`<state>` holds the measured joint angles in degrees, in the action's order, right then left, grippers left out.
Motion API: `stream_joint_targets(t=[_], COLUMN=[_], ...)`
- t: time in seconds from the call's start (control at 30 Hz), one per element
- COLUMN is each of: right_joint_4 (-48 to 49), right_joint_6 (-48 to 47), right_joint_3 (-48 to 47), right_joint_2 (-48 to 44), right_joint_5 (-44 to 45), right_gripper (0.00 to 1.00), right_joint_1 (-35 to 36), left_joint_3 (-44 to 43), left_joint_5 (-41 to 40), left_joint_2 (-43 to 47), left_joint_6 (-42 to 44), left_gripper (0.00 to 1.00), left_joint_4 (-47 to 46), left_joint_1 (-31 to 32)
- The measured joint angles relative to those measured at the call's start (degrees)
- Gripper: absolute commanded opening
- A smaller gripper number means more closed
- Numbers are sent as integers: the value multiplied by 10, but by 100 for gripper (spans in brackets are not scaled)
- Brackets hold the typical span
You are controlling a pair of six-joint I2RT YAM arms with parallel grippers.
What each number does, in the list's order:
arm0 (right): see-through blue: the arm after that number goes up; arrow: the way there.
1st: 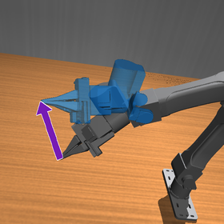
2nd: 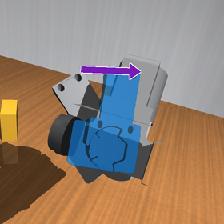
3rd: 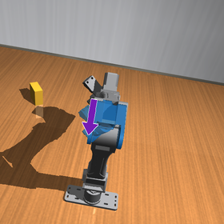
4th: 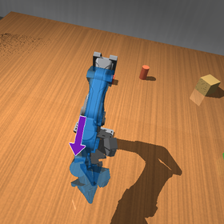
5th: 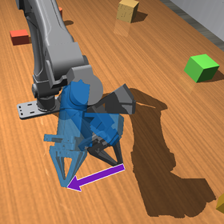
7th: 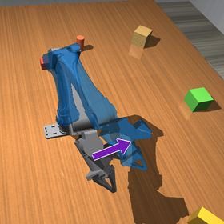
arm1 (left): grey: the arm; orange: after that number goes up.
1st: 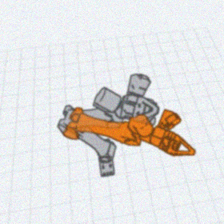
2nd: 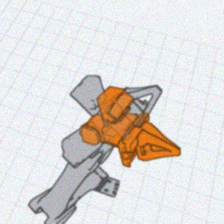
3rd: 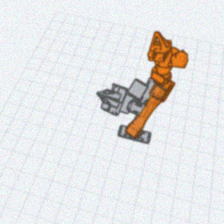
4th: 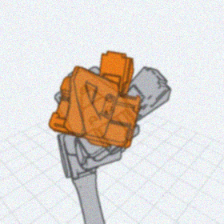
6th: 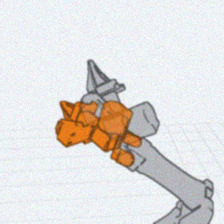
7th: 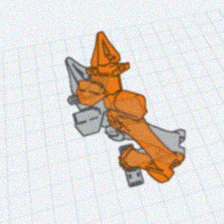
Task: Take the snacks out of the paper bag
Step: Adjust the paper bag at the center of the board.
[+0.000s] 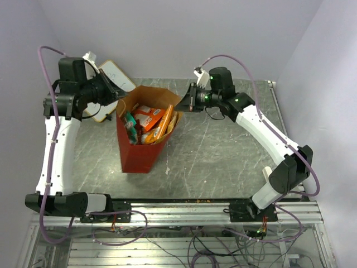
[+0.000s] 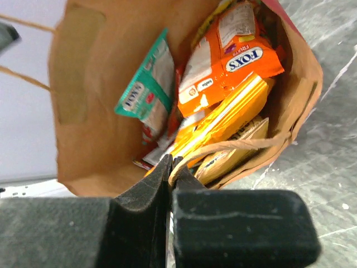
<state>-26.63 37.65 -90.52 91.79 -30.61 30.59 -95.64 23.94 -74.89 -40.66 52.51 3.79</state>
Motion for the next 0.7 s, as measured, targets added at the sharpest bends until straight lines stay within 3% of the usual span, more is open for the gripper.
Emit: stream_joint_targets(t=[0.17, 0.47, 0.7], right_joint_4=[15, 26, 33], right_joint_6=[0, -4, -12], right_joint_3=[43, 213, 200], right_joint_2=[-1, -37, -38], right_joint_5=[-13, -34, -45], right_gripper=[0, 0, 0], right_joint_1=[16, 23, 38], left_joint_3=[-41, -2, -51], left_joint_5=[-22, 23, -17], left_joint_2=[-11, -29, -52], left_joint_6=[33, 46, 58], left_gripper=[7, 7, 7], left_joint_4=[15, -34, -5], left_joint_1=[-14, -15, -18])
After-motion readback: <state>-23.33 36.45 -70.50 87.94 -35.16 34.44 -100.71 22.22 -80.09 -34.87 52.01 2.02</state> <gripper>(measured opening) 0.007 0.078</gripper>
